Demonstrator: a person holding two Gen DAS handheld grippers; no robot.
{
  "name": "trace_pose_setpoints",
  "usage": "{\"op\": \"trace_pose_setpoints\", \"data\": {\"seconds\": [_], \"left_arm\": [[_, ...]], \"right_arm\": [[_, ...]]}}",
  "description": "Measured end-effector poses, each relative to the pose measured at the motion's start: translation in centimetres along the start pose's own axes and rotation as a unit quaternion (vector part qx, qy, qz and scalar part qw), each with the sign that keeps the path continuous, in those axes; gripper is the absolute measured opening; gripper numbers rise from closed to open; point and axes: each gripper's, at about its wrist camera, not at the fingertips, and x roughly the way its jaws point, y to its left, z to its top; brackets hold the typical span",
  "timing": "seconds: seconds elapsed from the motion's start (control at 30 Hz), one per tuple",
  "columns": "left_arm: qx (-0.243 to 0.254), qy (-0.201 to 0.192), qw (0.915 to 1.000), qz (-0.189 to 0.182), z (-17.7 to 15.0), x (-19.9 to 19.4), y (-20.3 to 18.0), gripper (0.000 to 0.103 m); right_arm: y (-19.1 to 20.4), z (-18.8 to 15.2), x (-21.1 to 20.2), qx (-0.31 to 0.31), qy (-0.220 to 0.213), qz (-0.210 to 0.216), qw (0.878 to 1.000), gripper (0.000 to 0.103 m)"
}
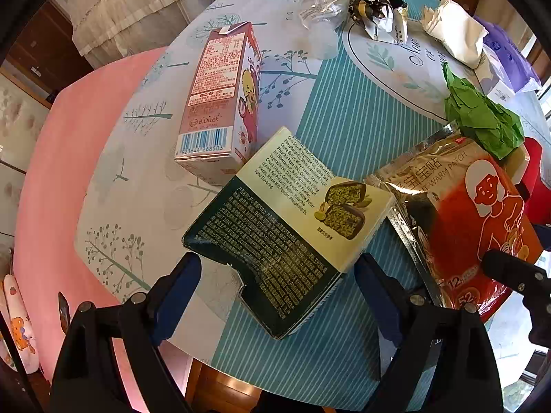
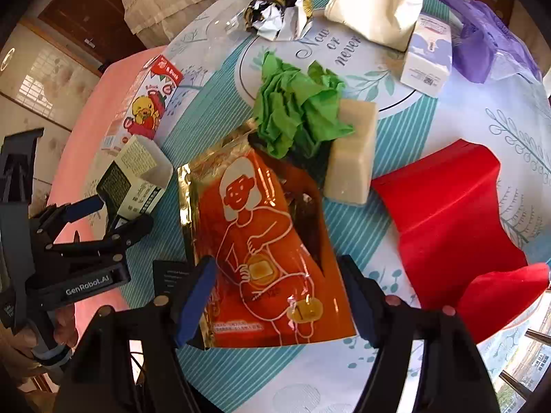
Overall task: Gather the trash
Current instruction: 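Grasp the green snack box with the left tool while the right grasps the orange pouch, then carry both items over the bin and open both tools to drop them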
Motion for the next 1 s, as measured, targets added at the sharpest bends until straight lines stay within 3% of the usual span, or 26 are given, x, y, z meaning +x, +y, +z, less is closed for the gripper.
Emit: {"op": "trace_pose_setpoints", "data": {"seconds": [0.07,0.13,0.27,0.33,0.67,1.0], "left_arm": [[-0.002,0.006,1.0,-0.007,0.1,0.3,0.0,0.085],[-0.003,0.013,0.9998,-0.012,0.3,0.5,-0.1,0.082],[0.005,0.029,0.9992,-0.027,0.2,1.1,-0.6,0.065],[0.001,0.028,0.9988,-0.039,0.2,1.1,-0.5,0.063],[-0.032,0.041,0.9918,-0.117,-0.3,1.2,2.8,0.047],[-0.017,-0.003,0.986,-0.166,-1.7,-3.0,5.1,0.045]], "right_arm": [[0.4,0.0,0.1,-0.012,0.001,-0.004,1.0,0.058],[0.6,0.1,0.4,-0.012,0.007,0.009,1.0,0.037],[0.8,0.0,0.5,-0.001,0.011,0.027,1.0,0.022],[1.1,-0.1,0.2,-0.001,0.007,0.032,0.999,0.016],[3.5,-1.4,-2.4,-0.006,-0.023,0.041,0.999,0.013],[5.7,-3.1,-5.4,0.003,-0.065,0.019,0.998,0.009]]}}
